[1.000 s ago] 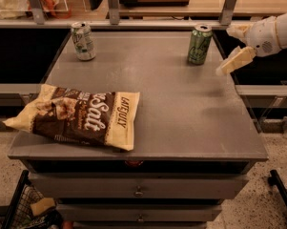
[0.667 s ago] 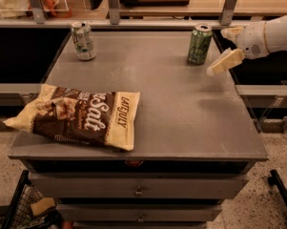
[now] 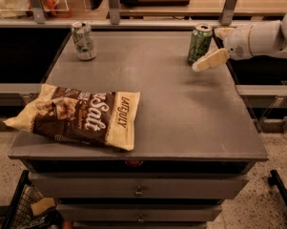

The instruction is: Move green can near brown chip bag

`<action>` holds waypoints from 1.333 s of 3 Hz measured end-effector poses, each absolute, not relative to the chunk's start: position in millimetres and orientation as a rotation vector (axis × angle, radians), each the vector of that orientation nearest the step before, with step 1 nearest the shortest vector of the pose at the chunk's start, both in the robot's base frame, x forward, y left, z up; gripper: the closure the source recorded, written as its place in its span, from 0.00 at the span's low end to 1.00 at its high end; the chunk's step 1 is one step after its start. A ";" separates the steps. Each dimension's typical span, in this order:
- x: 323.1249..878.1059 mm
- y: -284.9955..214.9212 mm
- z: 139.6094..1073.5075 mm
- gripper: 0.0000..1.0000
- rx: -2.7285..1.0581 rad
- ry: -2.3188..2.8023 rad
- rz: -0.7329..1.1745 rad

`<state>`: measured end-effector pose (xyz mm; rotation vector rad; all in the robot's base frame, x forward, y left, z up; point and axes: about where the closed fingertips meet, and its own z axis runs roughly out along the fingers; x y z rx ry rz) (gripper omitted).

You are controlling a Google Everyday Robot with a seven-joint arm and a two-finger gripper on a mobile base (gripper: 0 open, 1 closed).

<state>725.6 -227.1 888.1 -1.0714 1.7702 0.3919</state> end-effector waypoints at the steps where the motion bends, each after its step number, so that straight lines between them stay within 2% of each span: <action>1: 738.0 -213.7 887.4 0.00 -1.020 1.760 0.391; 2: 746.8 -206.2 884.8 0.16 -0.984 1.756 0.397; 4: 750.0 -197.4 890.8 0.63 -0.967 1.718 0.434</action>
Offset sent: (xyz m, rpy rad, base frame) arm 0.0308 0.0232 -0.0035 0.0871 -0.0285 -0.0877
